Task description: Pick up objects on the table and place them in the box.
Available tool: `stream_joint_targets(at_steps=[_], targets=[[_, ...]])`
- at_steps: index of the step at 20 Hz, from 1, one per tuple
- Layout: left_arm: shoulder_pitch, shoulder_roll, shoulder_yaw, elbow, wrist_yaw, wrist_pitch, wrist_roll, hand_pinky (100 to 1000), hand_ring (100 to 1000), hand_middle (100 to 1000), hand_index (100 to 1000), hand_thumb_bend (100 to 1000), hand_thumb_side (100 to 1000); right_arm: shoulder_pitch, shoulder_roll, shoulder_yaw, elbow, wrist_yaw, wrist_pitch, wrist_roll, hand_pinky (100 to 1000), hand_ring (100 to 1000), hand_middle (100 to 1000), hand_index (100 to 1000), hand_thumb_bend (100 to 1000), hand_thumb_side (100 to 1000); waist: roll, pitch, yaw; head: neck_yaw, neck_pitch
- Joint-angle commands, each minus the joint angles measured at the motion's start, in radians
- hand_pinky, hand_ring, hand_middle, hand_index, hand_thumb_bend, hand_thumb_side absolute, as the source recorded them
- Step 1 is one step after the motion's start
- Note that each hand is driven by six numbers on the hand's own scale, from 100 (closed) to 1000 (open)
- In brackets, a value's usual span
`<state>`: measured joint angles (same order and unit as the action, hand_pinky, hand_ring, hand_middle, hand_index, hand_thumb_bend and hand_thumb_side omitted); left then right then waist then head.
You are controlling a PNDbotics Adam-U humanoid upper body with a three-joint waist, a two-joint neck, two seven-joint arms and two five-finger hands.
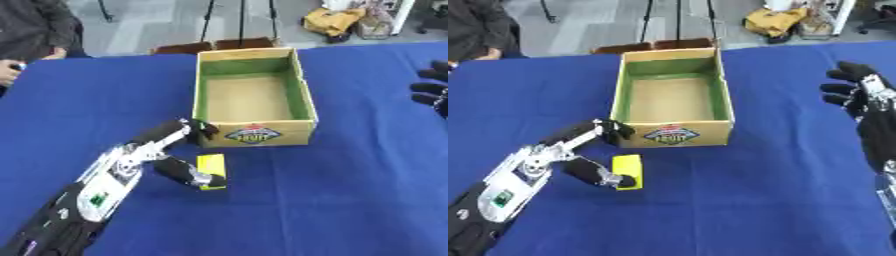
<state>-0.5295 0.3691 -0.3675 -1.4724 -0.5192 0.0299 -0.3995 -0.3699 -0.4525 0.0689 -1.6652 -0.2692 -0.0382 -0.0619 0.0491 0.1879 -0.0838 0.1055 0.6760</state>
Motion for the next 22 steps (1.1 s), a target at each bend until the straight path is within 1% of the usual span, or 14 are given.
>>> stream_joint_targets(at_steps=[1, 12, 22], targets=[[-0.027, 0.001, -0.002, 0.013, -0.031, -0.015, -0.006, 772, 703, 735, 884, 745, 510, -0.013, -0.016, -0.003, -0.018, -0.003, -0.001, 0.001, 800, 772, 777, 870, 100, 855, -0.003, -0.018, -0.002, 0.004, 0.001], [-0.036, -0.017, -0.006, 0.068, -0.073, -0.035, -0.020, 756, 671, 701, 872, 712, 502, -0.013, -0.015, -0.003, -0.018, -0.003, -0.001, 0.002, 800, 772, 777, 869, 100, 855, -0.002, -0.017, -0.003, 0.003, 0.002], [-0.033, -0.016, -0.014, 0.081, -0.090, -0.038, -0.023, 698, 612, 640, 824, 599, 457, -0.014, -0.015, -0.002, -0.018, -0.003, -0.001, 0.003, 800, 772, 777, 869, 100, 856, -0.003, -0.017, -0.001, 0.002, -0.002]])
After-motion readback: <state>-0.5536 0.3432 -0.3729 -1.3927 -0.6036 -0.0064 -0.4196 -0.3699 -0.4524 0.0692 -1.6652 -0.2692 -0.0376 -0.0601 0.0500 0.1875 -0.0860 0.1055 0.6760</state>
